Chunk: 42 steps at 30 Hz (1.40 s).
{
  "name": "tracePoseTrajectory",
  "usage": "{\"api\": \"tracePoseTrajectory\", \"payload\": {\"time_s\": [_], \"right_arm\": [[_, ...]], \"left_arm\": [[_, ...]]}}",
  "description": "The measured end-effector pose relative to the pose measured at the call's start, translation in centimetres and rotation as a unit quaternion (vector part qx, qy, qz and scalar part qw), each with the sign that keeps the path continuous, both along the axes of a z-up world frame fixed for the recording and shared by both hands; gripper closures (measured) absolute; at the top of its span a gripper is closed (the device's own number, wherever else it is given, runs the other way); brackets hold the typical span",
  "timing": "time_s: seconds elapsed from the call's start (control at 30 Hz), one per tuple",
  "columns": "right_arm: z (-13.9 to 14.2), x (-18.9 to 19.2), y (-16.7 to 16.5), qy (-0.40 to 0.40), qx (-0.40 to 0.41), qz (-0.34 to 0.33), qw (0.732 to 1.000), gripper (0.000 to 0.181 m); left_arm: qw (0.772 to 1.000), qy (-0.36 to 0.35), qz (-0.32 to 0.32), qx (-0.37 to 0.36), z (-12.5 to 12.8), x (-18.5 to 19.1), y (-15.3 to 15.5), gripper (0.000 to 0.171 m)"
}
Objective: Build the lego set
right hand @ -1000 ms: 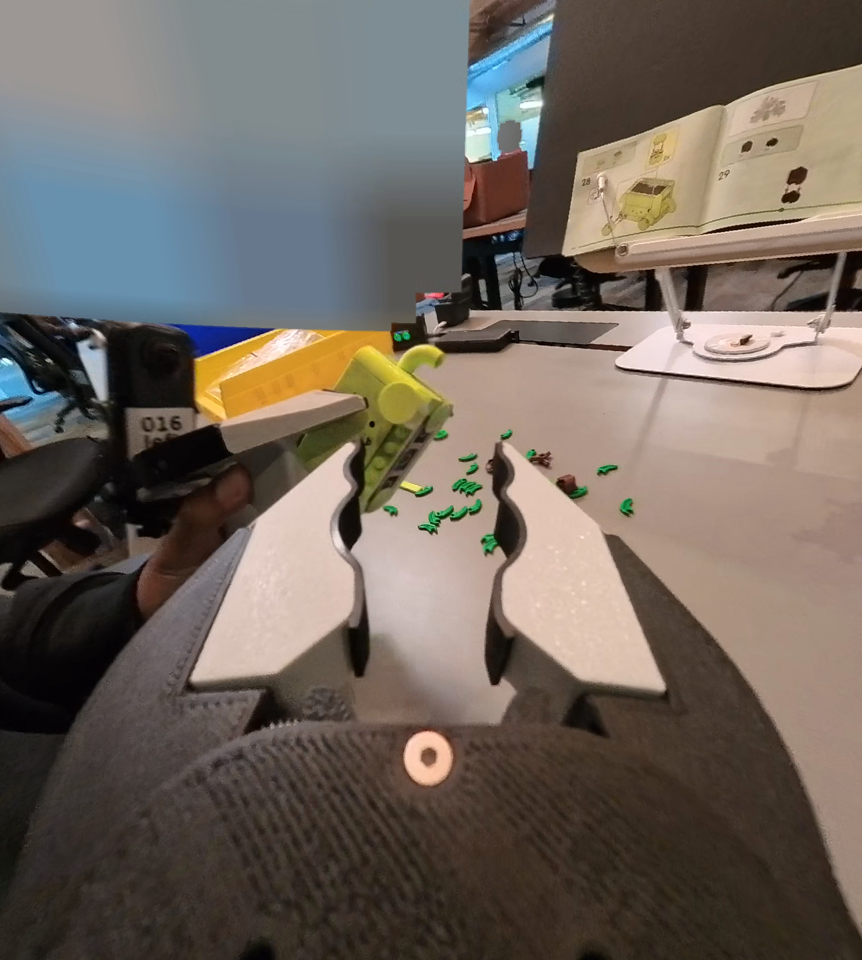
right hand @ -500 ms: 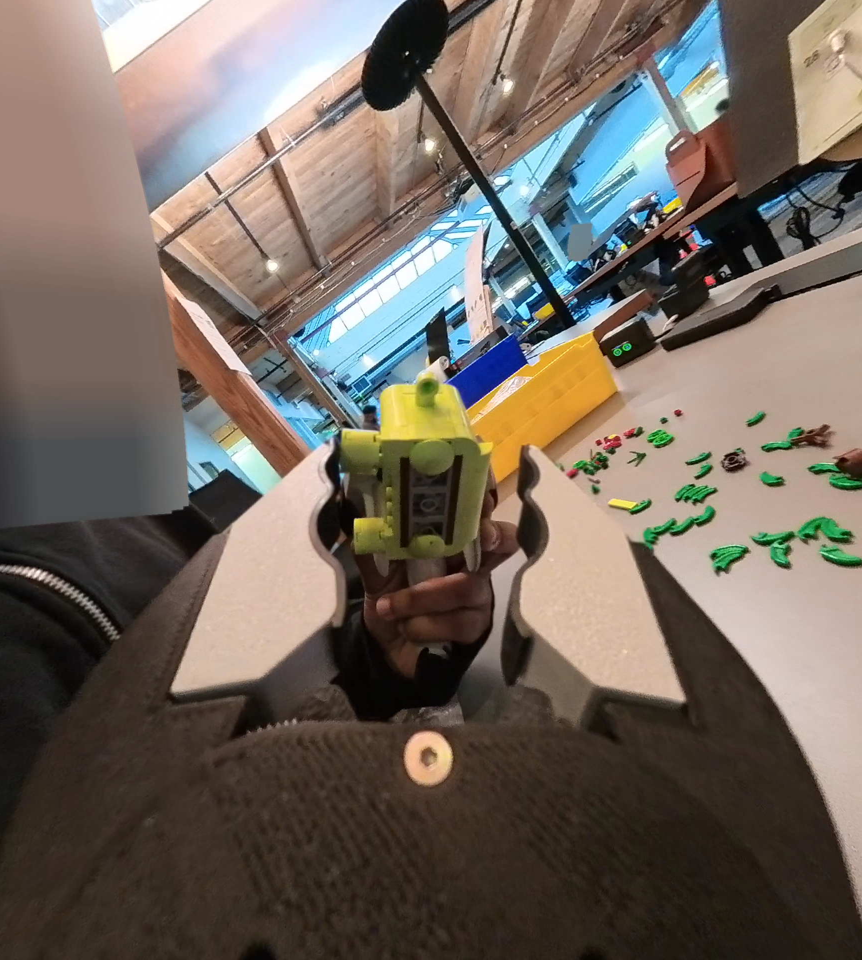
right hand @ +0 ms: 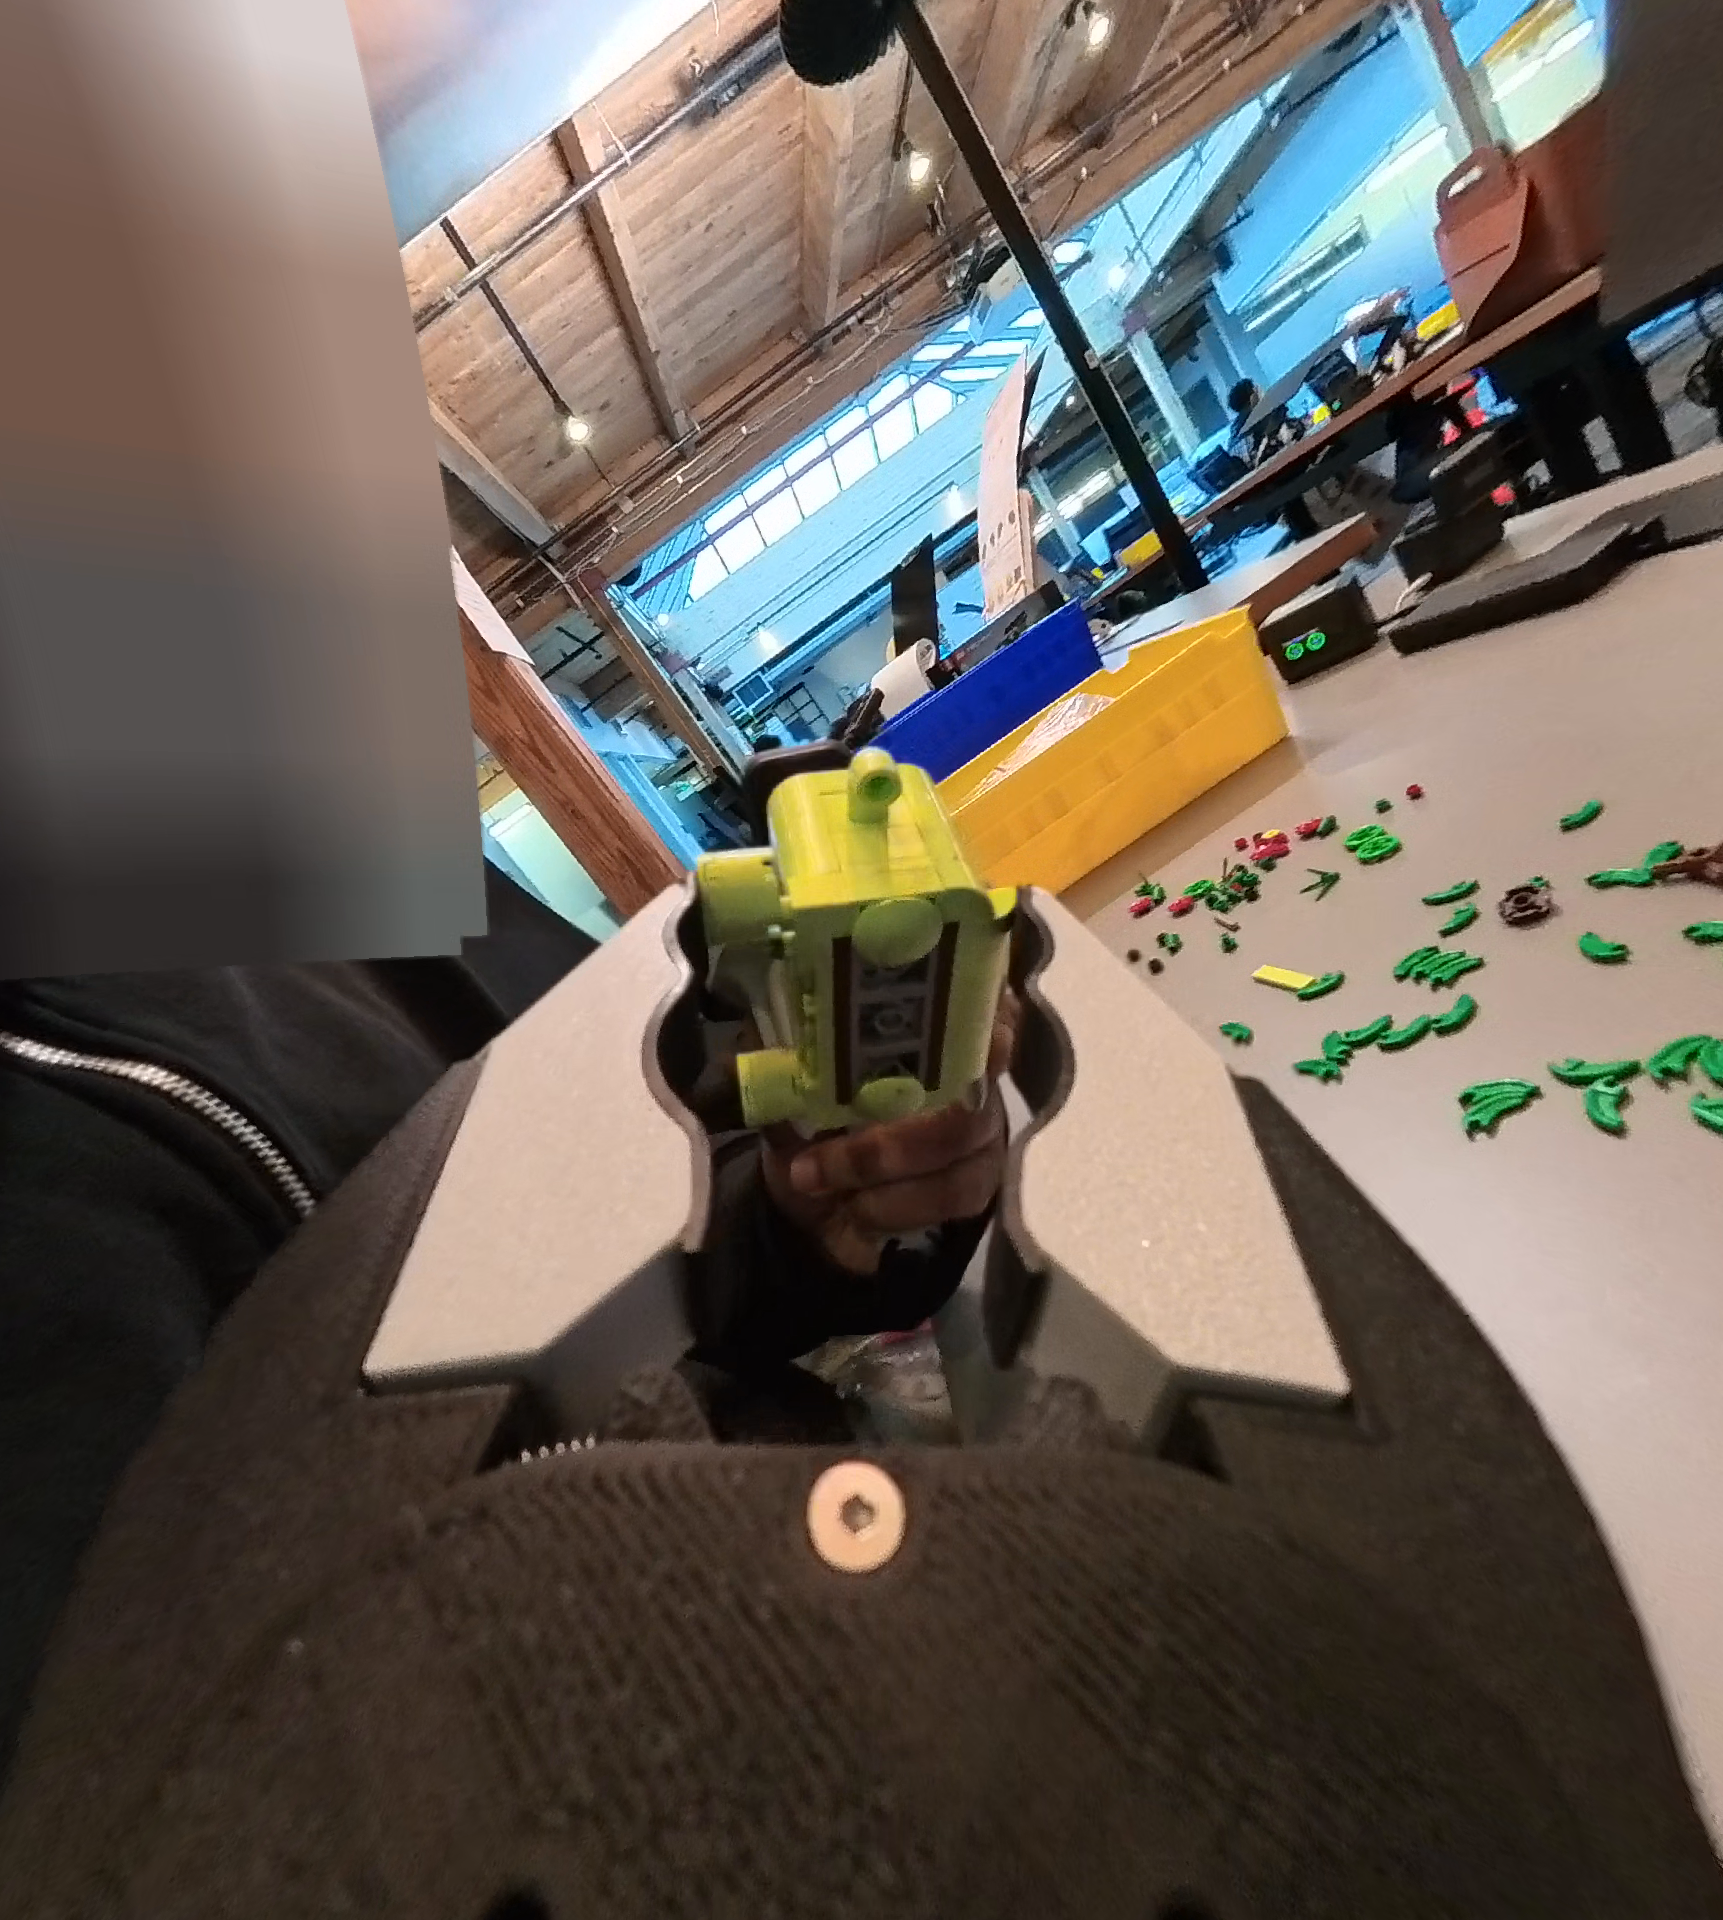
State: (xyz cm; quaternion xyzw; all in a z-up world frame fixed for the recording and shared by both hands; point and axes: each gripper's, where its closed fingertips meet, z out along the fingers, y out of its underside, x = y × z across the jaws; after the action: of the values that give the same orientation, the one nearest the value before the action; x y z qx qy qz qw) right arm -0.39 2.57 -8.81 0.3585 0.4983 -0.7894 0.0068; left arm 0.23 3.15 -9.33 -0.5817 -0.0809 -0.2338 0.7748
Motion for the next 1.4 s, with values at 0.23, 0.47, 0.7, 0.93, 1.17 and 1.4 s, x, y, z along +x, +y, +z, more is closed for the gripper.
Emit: {"api": "tracePoseTrajectory", "payload": {"time_s": [0.23,0.47,0.7,0.93,1.17,1.4], "right_arm": [[-0.6,0.4,0.2,-0.009,0.019,0.003,1.000,0.125],[-0.6,0.4,-0.1,-0.004,-0.001,-0.002,1.000,0.126],[-0.4,0.6,-0.1,-0.004,0.005,0.005,1.000,0.126],[-0.4,0.8,-0.1,-0.005,0.004,0.012,1.000,0.126],[-0.4,1.0,0.0,-0.011,0.007,0.023,1.000,0.126],[-1.0,1.1,0.0,-0.034,0.016,0.037,0.999,0.127]], "left_arm": [[0.999,-0.036,0.000,0.011,0.3,-0.3,0.1,0.131],[0.997,-0.066,-0.004,0.029,0.4,-0.4,0.0,0.131],[0.999,-0.045,-0.008,0.024,0.5,-0.2,-0.1,0.131],[0.999,-0.032,-0.009,0.021,0.5,0.0,-0.1,0.131],[1.000,-0.007,-0.007,0.007,0.3,0.3,0.0,0.130],[1.000,0.008,-0.007,-0.009,-0.2,0.3,0.0,0.130]]}}
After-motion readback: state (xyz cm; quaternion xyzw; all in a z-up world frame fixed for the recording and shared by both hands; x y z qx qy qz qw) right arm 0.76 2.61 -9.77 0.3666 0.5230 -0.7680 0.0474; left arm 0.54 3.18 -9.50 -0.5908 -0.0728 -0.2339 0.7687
